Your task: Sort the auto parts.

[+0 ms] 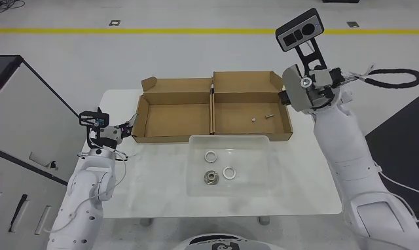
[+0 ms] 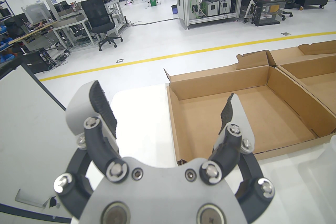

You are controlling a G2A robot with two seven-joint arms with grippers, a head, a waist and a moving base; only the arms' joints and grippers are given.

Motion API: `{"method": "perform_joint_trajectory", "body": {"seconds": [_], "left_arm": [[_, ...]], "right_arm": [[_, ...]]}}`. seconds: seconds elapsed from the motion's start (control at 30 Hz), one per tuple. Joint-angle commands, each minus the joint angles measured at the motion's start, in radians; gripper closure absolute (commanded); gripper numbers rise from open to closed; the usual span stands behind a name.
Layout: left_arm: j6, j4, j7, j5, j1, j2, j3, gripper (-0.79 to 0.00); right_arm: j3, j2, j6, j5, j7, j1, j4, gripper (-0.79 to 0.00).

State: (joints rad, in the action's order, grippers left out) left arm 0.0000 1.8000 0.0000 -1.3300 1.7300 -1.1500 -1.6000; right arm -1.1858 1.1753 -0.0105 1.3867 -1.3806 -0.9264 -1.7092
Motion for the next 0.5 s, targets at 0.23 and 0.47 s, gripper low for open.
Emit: {"method": "perform_joint_trajectory", "body": {"seconds": [0.23,0.47], "left_arm": [[0.000,0.000,0.000,0.000,0.000,0.000,0.000,-0.785],[0.000,0.000,0.000,0.000,0.000,0.000,0.000,-0.785]], "right_arm": [[0.004,0.007,-0.014,0.035,-0.011,0.002,0.003,0.000],[0.004,0.007,-0.014,0.035,-0.011,0.002,0.003,0.000]]}}
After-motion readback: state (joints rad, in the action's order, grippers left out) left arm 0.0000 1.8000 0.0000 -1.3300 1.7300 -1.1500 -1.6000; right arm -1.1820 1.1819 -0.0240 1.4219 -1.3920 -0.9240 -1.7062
